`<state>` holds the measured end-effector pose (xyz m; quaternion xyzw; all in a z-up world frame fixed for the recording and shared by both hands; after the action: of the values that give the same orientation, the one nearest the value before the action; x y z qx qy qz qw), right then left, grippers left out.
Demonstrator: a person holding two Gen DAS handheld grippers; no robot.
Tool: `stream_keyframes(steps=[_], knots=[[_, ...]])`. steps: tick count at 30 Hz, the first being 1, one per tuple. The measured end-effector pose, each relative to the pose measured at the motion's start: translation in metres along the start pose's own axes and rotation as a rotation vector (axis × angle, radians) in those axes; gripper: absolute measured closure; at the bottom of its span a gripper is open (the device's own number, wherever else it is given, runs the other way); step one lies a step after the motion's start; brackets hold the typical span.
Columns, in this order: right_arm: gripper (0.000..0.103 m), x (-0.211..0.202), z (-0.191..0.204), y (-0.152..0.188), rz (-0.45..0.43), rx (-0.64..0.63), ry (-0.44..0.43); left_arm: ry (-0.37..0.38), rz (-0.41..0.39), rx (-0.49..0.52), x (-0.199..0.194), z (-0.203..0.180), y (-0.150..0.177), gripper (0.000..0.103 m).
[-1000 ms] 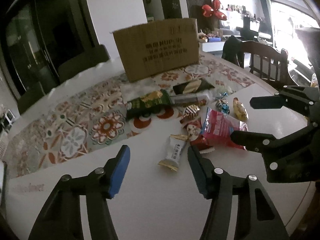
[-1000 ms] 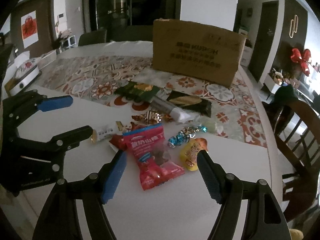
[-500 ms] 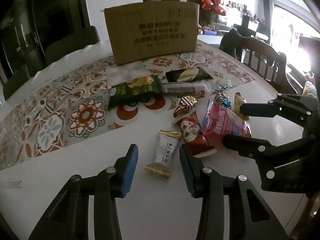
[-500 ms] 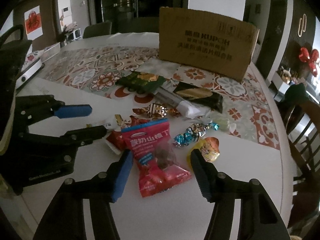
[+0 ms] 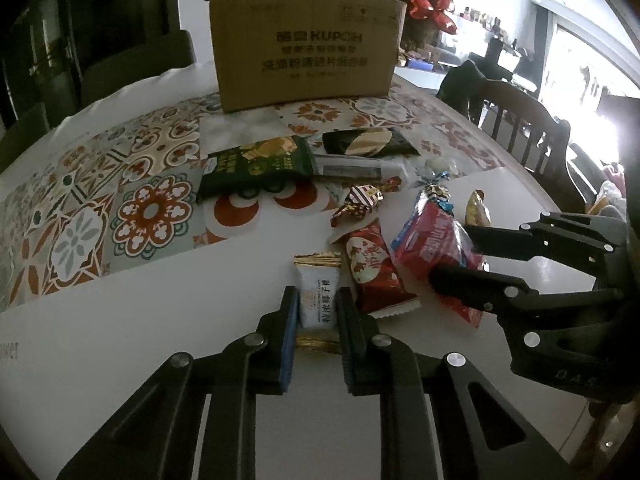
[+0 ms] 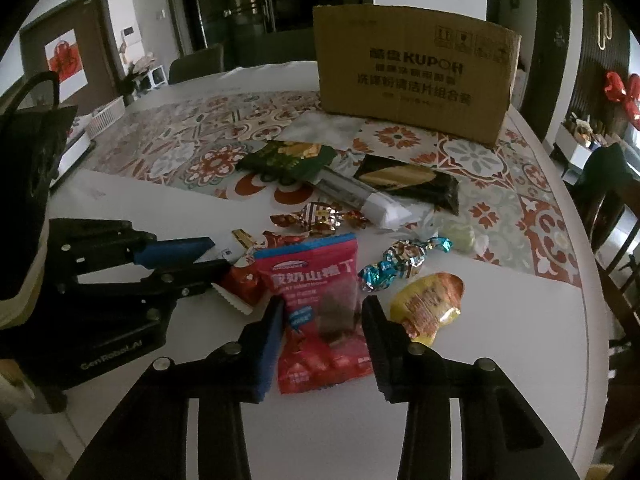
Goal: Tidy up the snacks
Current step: 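Grasp the white snack bar with the left tool while the right tool grasps the red hawthorn bag, then carry both snacks over the cardboard box and release them inside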
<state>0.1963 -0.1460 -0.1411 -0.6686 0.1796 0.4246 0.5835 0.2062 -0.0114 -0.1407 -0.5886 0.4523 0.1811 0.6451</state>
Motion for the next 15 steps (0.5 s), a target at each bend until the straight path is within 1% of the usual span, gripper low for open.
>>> stream_keyframes(steps=[2, 9, 15], knots=[[0.069, -0.002, 0.001, 0.0, -0.005, 0.003, -0.002, -0.001, -0.012, -0.011, -0.004, 0.0, 0.0, 0.084], [0.069, -0.012, 0.0, -0.003, -0.035, 0.023, -0.006, -0.014, -0.07, -0.043, -0.024, -0.002, -0.007, 0.084], [0.069, -0.029, -0.003, -0.01, -0.079, 0.043, -0.011, -0.023, -0.117, -0.053, -0.043, -0.007, -0.014, 0.084]])
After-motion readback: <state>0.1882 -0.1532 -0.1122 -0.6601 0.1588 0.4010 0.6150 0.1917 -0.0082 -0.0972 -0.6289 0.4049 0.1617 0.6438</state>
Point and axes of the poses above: each gripper's, at about its wrist camera, not at the fingertips, and x roughly the way its jaws point, z to its left, y to its underside, the point moved 1 cm from there along x, roughly the way its jaws point, and after that the axes turned 4 degrees about -x, right-handed, at the moved point
